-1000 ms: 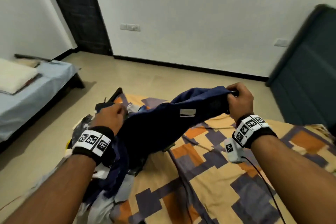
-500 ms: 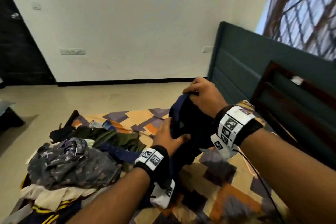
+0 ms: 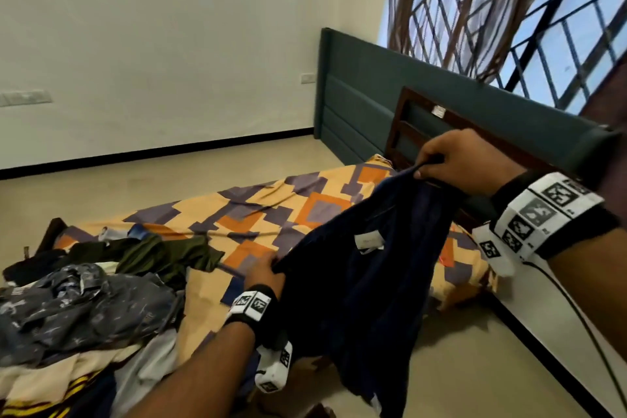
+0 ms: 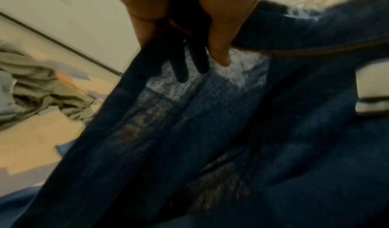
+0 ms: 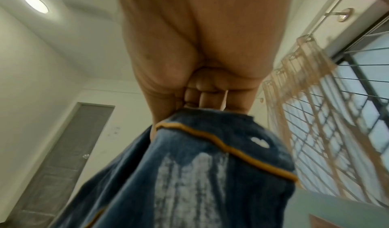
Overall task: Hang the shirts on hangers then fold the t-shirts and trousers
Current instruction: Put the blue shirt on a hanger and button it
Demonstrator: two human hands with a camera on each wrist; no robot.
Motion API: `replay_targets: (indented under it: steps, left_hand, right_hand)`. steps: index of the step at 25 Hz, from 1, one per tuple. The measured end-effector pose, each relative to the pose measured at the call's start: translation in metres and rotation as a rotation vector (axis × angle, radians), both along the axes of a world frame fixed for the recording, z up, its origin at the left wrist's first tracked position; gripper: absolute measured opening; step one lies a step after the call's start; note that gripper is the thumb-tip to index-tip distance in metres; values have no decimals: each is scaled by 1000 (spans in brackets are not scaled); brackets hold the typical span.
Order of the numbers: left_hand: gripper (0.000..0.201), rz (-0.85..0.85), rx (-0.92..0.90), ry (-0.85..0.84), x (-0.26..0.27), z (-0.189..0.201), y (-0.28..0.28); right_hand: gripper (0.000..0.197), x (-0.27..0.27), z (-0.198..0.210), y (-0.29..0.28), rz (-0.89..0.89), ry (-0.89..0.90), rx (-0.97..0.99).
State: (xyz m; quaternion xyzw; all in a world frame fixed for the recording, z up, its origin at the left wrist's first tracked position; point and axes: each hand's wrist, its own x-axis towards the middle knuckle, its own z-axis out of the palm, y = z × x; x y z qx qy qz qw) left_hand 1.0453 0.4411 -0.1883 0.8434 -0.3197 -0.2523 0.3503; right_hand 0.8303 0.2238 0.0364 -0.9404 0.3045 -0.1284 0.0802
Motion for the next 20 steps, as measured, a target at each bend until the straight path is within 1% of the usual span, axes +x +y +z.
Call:
replay_targets:
  steps: [2, 3, 4, 5, 6, 7, 8, 9, 10, 11, 12, 13, 14, 15, 17, 18, 19, 20]
  left_hand:
    - [26, 45, -51, 35, 1, -9, 11]
    - [30, 41, -127, 95, -2, -14, 17]
    - [36, 42, -217, 148, 1, -11, 20]
    - [42, 38, -305, 217, -1, -12, 24]
    - [44, 38, -374, 254, -1, -10, 26]
    - [40, 33, -422, 248, -4, -4, 26]
    - [33, 5, -421, 207, -10, 3, 24]
    - [26, -58, -382, 155, -18, 9, 20]
    - [20, -144, -295, 105, -30, 14, 13]
    - [13, -241, -216, 92, -44, 20, 6]
    - [8, -314, -177, 113, -62, 26, -3]
    - [16, -357, -179, 138, -81, 31, -11]
    - [18, -354, -214, 214, -99, 35, -20]
    - [14, -324, -284, 353, -115, 48, -27]
    - [38, -302, -402, 697, -134, 64, -41]
    - [42, -269, -454, 806, -133, 64, -44]
    - [35, -223, -463, 788, -125, 59, -45]
    - [24, -175, -442, 696, -112, 49, -44]
  right_hand:
    - [3, -20, -24, -7, -47, 42, 41]
    - [5, -34, -40, -11, -80, 46, 55]
    - [7, -43, -54, -18, -112, 22, 50]
    - [9, -57, -78, -27, -146, -9, 56]
    - [12, -70, -103, -31, -172, -12, 69]
    - [13, -84, -130, -34, -162, 68, 93]
    - [14, -100, -162, -34, -113, 254, 172]
    - [12, -117, -191, -32, -34, 479, 256]
    - [10, -133, -212, -26, 27, 680, 327]
    - [11, -149, -227, -21, 36, 804, 366]
    - [13, -165, -235, -16, 0, 820, 388]
    - [14, -178, -237, -13, -61, 753, 412]
    - [13, -190, -238, -11, -125, 650, 435]
    - [11, -198, -238, -8, -185, 540, 460]
    - [8, -217, -234, -5, -299, 331, 512]
    - [7, -229, -230, -7, -336, 244, 513]
    - [6, -240, -224, -11, -358, 174, 490]
    - [6, -247, -219, -15, -364, 127, 456]
